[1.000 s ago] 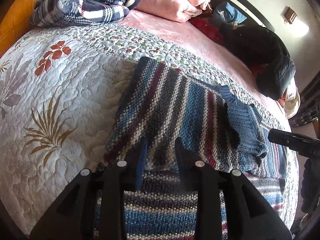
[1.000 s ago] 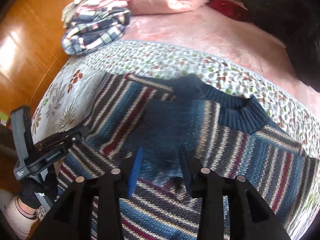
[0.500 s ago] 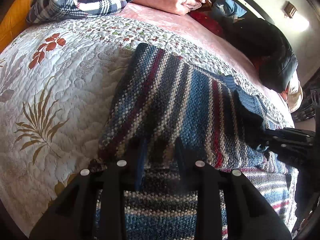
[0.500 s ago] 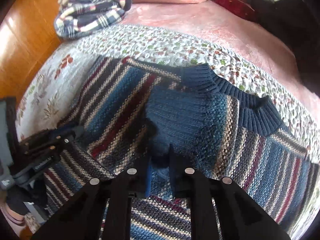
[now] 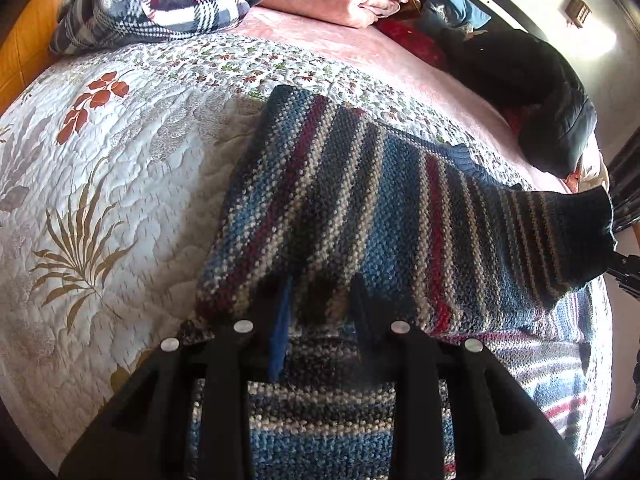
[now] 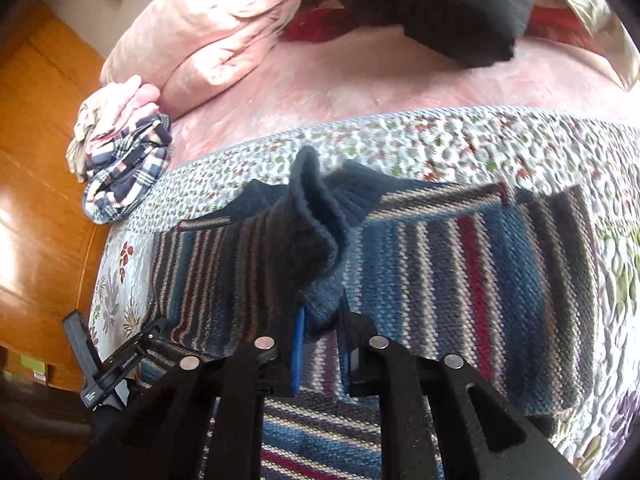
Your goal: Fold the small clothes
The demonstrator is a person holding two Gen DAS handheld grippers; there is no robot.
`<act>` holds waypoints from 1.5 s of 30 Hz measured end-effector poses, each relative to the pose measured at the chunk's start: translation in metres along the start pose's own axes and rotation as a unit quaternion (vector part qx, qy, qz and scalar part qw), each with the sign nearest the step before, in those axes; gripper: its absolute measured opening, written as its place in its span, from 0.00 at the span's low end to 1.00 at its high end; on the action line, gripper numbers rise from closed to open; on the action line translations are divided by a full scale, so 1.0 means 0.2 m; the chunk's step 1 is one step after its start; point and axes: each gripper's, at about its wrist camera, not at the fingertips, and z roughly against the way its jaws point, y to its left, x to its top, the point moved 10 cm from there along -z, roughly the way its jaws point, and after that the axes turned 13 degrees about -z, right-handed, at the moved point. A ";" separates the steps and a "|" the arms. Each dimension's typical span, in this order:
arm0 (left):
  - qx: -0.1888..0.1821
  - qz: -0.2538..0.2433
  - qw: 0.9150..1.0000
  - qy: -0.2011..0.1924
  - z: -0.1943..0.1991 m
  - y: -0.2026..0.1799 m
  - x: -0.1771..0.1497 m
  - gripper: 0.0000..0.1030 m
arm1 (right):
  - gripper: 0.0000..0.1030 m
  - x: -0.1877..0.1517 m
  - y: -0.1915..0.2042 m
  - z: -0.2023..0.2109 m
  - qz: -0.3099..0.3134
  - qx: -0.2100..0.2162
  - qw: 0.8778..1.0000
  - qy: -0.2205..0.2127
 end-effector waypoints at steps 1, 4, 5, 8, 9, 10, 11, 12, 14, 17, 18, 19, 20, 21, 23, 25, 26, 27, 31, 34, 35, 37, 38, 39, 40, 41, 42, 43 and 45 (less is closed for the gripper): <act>0.000 0.000 1.000 0.001 0.00 0.00 0.00 0.28 | 0.13 0.00 -0.05 -0.01 -0.016 0.004 1.000 0.009; 0.004 -0.007 1.000 0.004 -0.01 0.00 0.00 0.28 | 0.14 -0.03 -0.18 -0.09 -0.045 0.002 0.998 0.041; 0.006 -0.009 1.000 0.005 -0.01 0.00 0.00 0.28 | 0.15 -0.05 -0.22 -0.12 -0.049 -0.007 0.998 0.050; 0.006 -0.014 1.000 0.013 0.00 0.00 0.01 0.28 | 0.17 -0.08 -0.28 -0.12 -0.039 -0.035 0.998 0.041; 0.008 -0.013 1.000 0.015 0.01 -0.01 0.01 0.28 | 0.19 -0.08 -0.28 -0.10 -0.029 -0.048 0.998 0.030; 0.011 -0.009 1.000 0.014 0.03 -0.01 0.02 0.28 | 0.19 -0.07 -0.27 -0.06 -0.015 -0.057 0.998 0.017; 0.013 -0.008 1.000 0.009 0.06 -0.02 0.04 0.30 | 0.19 -0.07 -0.24 -0.03 -0.004 -0.058 0.998 0.006; 0.014 -0.009 1.000 0.001 0.09 -0.03 0.05 0.31 | 0.19 -0.06 -0.21 -0.01 0.006 -0.055 0.998 -0.005; 0.015 -0.018 1.000 -0.017 0.13 -0.08 0.09 0.32 | 0.19 -0.05 -0.15 0.03 0.036 -0.048 0.998 -0.019; 0.008 -0.037 0.999 -0.023 0.13 -0.18 0.12 0.38 | 0.19 -0.06 -0.04 -0.02 0.061 -0.037 0.997 -0.008; 0.005 -0.043 0.999 -0.019 0.12 -0.20 0.12 0.38 | 0.19 -0.07 -0.04 -0.05 0.060 -0.038 0.997 -0.002; 0.006 -0.047 0.999 -0.011 0.09 -0.22 0.11 0.38 | 0.19 -0.07 -0.05 -0.09 0.058 -0.046 0.997 0.002; 0.007 -0.048 0.999 -0.004 0.07 -0.22 0.10 0.38 | 0.19 -0.07 -0.07 -0.11 0.054 -0.055 0.997 0.005; 0.007 -0.048 0.999 0.004 0.04 -0.22 0.08 0.38 | 0.19 -0.09 -0.09 -0.13 0.047 -0.061 0.997 0.008; 0.010 -0.049 0.999 0.021 0.00 -0.20 0.04 0.37 | 0.17 -0.11 -0.17 -0.17 0.032 -0.077 0.996 0.016; 0.009 -0.059 0.998 0.019 -0.03 -0.20 0.01 0.37 | 0.15 -0.13 -0.22 -0.20 0.020 -0.068 0.997 0.016; 0.011 -0.065 0.998 0.018 -0.03 -0.20 0.01 0.38 | 0.15 -0.13 -0.23 -0.20 0.017 -0.061 0.998 0.014; 0.013 -0.070 0.997 0.017 -0.04 -0.20 0.00 0.38 | 0.15 -0.14 -0.24 -0.21 0.017 -0.057 0.998 0.010; 0.026 -0.077 0.996 0.026 -0.04 -0.21 0.01 0.38 | 0.16 -0.14 -0.23 -0.20 0.012 -0.053 0.998 0.010; 0.014 -0.055 0.998 0.027 0.08 -0.20 0.00 0.38 | 0.24 -0.17 -0.20 -0.06 -0.005 -0.019 1.000 0.002; 0.011 -0.052 0.998 0.024 0.15 -0.20 -0.02 0.39 | 0.25 -0.20 -0.20 0.02 -0.007 -0.002 1.000 -0.004; 0.016 -0.057 0.998 0.021 0.30 -0.18 -0.09 0.43 | 0.32 -0.31 -0.21 0.19 -0.003 0.013 1.000 -0.014; 0.017 -0.062 0.998 0.020 0.38 -0.17 -0.15 0.47 | 0.33 -0.38 -0.24 0.26 0.003 0.013 1.000 -0.016; 0.020 -0.064 0.997 0.022 0.46 -0.15 -0.23 0.49 | 0.34 -0.47 -0.28 0.34 0.008 0.008 1.000 -0.017; 0.025 -0.066 0.997 0.027 0.52 -0.13 -0.30 0.52 | 0.36 -0.56 -0.32 0.40 0.009 0.001 1.000 -0.014; 0.028 -0.066 0.997 0.037 0.59 -0.10 -0.38 0.53 | 0.37 -0.65 -0.37 0.45 0.007 -0.006 1.000 -0.009; 0.032 -0.063 0.996 0.048 0.65 -0.07 -0.47 0.53 | 0.39 -0.75 -0.43 0.51 0.002 -0.013 1.000 -0.003; 0.034 -0.055 0.996 0.060 0.71 -0.04 -0.57 0.53 | 0.39 -0.86 -0.50 0.57 -0.004 -0.022 1.000 0.002; 0.029 -0.039 0.995 0.085 0.81 0.00 -0.75 0.53 | 0.40 -1.04 -0.61 0.66 -0.021 -0.038 0.999 0.008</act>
